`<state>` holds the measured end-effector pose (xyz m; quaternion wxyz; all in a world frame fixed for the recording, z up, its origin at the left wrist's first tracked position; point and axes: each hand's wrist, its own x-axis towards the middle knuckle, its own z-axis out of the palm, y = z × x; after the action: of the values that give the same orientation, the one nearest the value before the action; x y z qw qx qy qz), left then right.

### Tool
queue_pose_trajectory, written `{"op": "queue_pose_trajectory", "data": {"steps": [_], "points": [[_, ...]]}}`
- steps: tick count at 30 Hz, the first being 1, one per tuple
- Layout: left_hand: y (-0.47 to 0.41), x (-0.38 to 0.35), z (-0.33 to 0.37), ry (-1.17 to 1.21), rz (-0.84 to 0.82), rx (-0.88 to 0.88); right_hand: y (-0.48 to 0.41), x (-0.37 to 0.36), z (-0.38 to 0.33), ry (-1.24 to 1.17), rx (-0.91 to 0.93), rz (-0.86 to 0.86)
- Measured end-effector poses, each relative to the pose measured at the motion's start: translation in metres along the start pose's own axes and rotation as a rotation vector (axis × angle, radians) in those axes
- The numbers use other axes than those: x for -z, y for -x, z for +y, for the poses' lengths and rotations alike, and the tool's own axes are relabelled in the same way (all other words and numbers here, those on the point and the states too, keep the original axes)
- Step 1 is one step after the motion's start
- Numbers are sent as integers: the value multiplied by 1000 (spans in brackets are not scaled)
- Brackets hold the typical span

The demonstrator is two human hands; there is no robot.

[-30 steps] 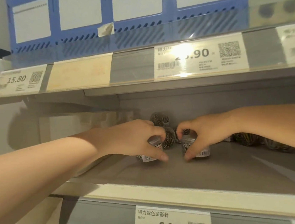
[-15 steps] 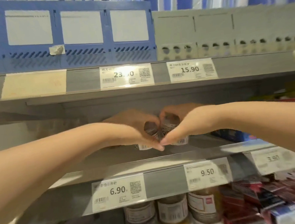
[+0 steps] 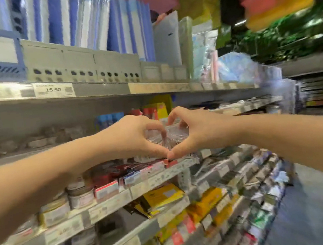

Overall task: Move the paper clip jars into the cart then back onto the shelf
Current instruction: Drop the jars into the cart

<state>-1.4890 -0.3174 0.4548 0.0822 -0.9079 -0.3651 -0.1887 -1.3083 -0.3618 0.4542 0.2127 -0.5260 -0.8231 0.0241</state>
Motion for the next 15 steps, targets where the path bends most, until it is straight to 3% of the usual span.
{"op": "queue_pose_trajectory", "data": {"steps": [5,15], "points": [[-43,-33,129,30,-80,-243,127,45,50,91,-271,-6],[-138,-105,361,229,-87,-665,335,116,152,213,-760,57]]}}
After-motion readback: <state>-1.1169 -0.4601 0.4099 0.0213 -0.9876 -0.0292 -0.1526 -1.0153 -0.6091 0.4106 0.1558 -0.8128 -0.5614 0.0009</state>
